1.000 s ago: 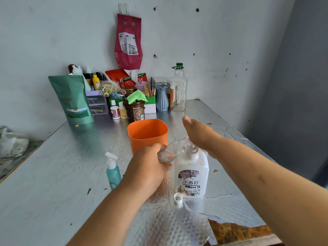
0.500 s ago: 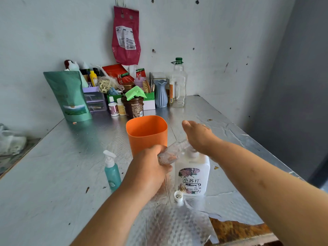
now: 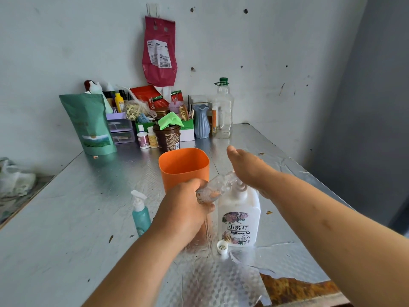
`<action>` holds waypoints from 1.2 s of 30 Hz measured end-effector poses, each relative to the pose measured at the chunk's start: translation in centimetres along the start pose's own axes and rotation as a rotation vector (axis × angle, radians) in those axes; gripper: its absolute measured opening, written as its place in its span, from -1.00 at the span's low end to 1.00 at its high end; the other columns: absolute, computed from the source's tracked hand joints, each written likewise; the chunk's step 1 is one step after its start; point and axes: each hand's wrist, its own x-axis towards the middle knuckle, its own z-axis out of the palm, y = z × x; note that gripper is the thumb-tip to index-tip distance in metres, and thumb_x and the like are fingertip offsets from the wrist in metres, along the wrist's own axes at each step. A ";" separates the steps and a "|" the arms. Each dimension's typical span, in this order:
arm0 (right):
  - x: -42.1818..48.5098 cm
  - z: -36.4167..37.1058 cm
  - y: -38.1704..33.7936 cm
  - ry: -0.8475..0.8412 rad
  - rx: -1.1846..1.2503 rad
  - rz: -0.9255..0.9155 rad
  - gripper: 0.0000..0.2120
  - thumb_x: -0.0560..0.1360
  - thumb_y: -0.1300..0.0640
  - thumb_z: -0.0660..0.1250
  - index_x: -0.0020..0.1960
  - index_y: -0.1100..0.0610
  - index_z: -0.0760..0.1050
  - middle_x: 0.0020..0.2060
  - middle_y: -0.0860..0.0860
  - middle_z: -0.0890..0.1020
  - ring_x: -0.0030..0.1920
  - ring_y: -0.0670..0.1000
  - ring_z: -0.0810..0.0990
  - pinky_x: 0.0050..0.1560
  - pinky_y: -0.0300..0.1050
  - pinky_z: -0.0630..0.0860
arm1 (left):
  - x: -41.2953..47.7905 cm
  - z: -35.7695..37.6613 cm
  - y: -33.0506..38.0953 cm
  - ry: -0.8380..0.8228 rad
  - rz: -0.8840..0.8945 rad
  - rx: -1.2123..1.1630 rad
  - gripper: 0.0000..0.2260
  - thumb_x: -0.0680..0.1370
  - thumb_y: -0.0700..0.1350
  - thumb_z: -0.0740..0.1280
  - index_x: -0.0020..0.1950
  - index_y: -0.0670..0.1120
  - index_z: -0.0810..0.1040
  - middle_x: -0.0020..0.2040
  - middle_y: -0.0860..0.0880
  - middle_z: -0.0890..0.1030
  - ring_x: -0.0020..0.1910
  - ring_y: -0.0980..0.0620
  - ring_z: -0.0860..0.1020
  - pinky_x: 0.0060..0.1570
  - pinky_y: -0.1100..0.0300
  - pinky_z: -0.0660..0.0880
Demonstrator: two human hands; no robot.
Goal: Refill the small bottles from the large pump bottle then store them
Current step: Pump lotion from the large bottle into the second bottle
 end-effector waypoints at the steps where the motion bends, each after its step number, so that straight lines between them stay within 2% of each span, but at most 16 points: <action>1: 0.0 0.1 0.0 -0.004 0.006 0.002 -0.68 0.64 0.25 -0.14 0.30 0.26 0.26 0.26 0.29 0.42 0.30 0.23 0.37 0.43 0.16 0.17 | 0.0 0.0 0.0 -0.001 -0.001 0.000 -0.67 0.48 -0.04 0.47 0.23 0.11 0.56 0.09 0.14 0.64 0.05 0.08 0.58 -0.02 0.19 0.47; 5: 0.4 0.4 0.4 -0.006 0.058 0.017 -0.69 0.63 0.26 -0.14 0.25 0.24 0.29 0.17 0.26 0.45 0.22 0.20 0.41 0.37 0.10 0.23 | 0.0 0.1 -0.2 0.001 0.004 -0.001 -0.68 0.49 -0.03 0.47 0.22 0.11 0.56 0.08 0.14 0.64 0.03 0.08 0.58 -0.09 0.21 0.44; 8: 0.8 0.6 0.7 -0.008 0.075 0.045 -0.79 0.62 0.31 -0.13 -0.02 0.18 0.27 -0.10 0.16 0.39 0.00 0.11 0.37 0.11 -0.02 0.25 | 0.0 0.4 -0.4 0.006 0.005 0.001 -0.65 0.49 -0.03 0.47 0.26 0.11 0.55 0.13 0.13 0.63 0.07 0.07 0.58 -0.10 0.22 0.42; 10: 0.9 1.0 0.9 -0.005 0.077 0.052 -0.74 0.61 0.31 -0.11 -0.18 0.13 0.22 -0.23 0.08 0.33 -0.05 0.08 0.32 0.04 -0.04 0.21 | 0.0 0.5 -0.5 0.005 0.002 0.010 -0.65 0.49 -0.03 0.47 0.26 0.11 0.54 0.14 0.13 0.63 0.07 0.07 0.58 -0.10 0.23 0.41; 13: 1.2 1.7 1.2 0.055 0.135 0.081 -0.83 0.64 0.25 -0.09 -0.10 0.10 0.17 -0.15 0.05 0.31 -0.04 0.03 0.23 0.01 -0.07 0.10 | 0.0 0.8 -0.6 -0.002 -0.010 0.023 -0.64 0.49 -0.03 0.47 0.26 0.11 0.54 0.14 0.12 0.63 0.06 0.05 0.59 -0.06 0.20 0.45; 16: 1.1 1.7 1.0 0.023 0.124 0.092 -0.68 0.61 0.32 -0.09 -0.28 0.05 0.10 -0.33 -0.01 0.23 -0.06 0.04 0.22 0.02 -0.08 0.03 | -0.1 0.8 -0.5 -0.006 -0.020 0.020 -0.64 0.49 -0.03 0.47 0.27 0.10 0.54 0.15 0.11 0.63 0.07 0.04 0.59 0.01 0.17 0.50; 17: 1.1 1.6 0.9 0.032 0.145 0.101 -0.72 0.60 0.33 -0.09 -0.25 0.09 0.11 -0.35 -0.02 0.21 -0.07 0.04 0.23 0.01 -0.07 0.04 | -0.2 0.7 -0.5 -0.007 -0.017 0.023 -0.64 0.49 -0.03 0.46 0.27 0.10 0.54 0.15 0.11 0.63 0.07 0.05 0.59 0.00 0.18 0.50; 20: 1.2 0.9 0.7 0.050 0.172 0.062 -0.88 0.65 0.20 -0.11 -0.03 0.14 0.15 -0.18 0.08 0.35 -0.03 0.06 0.27 0.00 -0.02 0.12 | -0.1 0.3 -0.3 0.000 0.006 0.019 -0.66 0.49 -0.02 0.47 0.25 0.10 0.55 0.12 0.12 0.64 0.05 0.07 0.59 -0.02 0.19 0.49; 22: 1.2 0.3 0.5 0.021 0.119 0.019 -0.82 0.67 0.09 -0.16 0.02 0.13 0.16 -0.06 0.13 0.34 -0.01 0.07 0.28 0.02 -0.02 0.15 | 0.0 0.1 -0.2 0.005 0.013 0.011 -0.65 0.49 -0.01 0.47 0.27 0.11 0.55 0.14 0.13 0.63 0.07 0.07 0.58 0.01 0.18 0.50; 24: 1.2 0.1 0.5 0.001 0.082 0.003 -0.80 0.67 0.06 -0.18 0.02 0.12 0.16 -0.04 0.14 0.33 -0.01 0.07 0.28 0.02 -0.02 0.16 | 0.0 0.0 -0.1 0.007 0.015 0.011 -0.64 0.49 -0.01 0.47 0.27 0.10 0.54 0.14 0.13 0.63 0.08 0.08 0.58 0.02 0.18 0.50; 27: 1.3 0.3 0.5 -0.010 0.067 0.002 -0.79 0.67 0.07 -0.18 0.02 0.13 0.17 -0.05 0.15 0.35 -0.01 0.07 0.30 0.05 -0.01 0.21 | 0.0 -0.1 -0.1 0.007 0.022 0.007 -0.66 0.49 -0.01 0.47 0.25 0.10 0.55 0.12 0.13 0.64 0.06 0.08 0.59 0.01 0.18 0.50; 29: 1.4 0.5 0.6 0.000 0.095 0.027 -0.82 0.66 0.14 -0.15 -0.02 0.14 0.17 -0.11 0.14 0.36 -0.03 0.08 0.31 0.08 0.00 0.25 | 0.0 0.0 -0.1 0.007 0.022 0.003 -0.65 0.49 -0.01 0.47 0.26 0.10 0.55 0.13 0.12 0.64 0.06 0.08 0.59 -0.01 0.20 0.48; 32: 1.4 0.6 0.6 -0.005 0.115 0.047 -0.73 0.63 0.27 -0.14 -0.23 0.11 0.13 -0.31 0.05 0.29 -0.07 0.08 0.29 0.04 -0.03 0.19 | 0.1 0.1 -0.1 0.008 0.022 0.013 -0.66 0.49 -0.02 0.46 0.26 0.10 0.55 0.13 0.12 0.64 0.07 0.07 0.58 -0.03 0.20 0.47; 34: 1.4 0.7 0.9 -0.005 0.090 0.031 -0.69 0.62 0.28 -0.13 -0.27 0.09 0.13 -0.30 0.06 0.30 -0.07 0.09 0.31 0.06 -0.02 0.21 | 0.0 0.2 -0.2 0.010 0.020 0.015 -0.65 0.49 -0.02 0.46 0.26 0.11 0.54 0.14 0.13 0.63 0.07 0.07 0.58 -0.04 0.21 0.47; 36: 1.5 1.2 1.2 0.030 0.103 0.038 -0.72 0.63 0.27 -0.11 -0.23 0.09 0.15 -0.26 0.06 0.31 -0.07 0.06 0.27 0.01 -0.04 0.14 | -0.1 0.3 -0.3 0.009 0.017 0.021 -0.65 0.49 -0.01 0.46 0.26 0.11 0.54 0.13 0.12 0.63 0.07 0.07 0.58 -0.06 0.22 0.45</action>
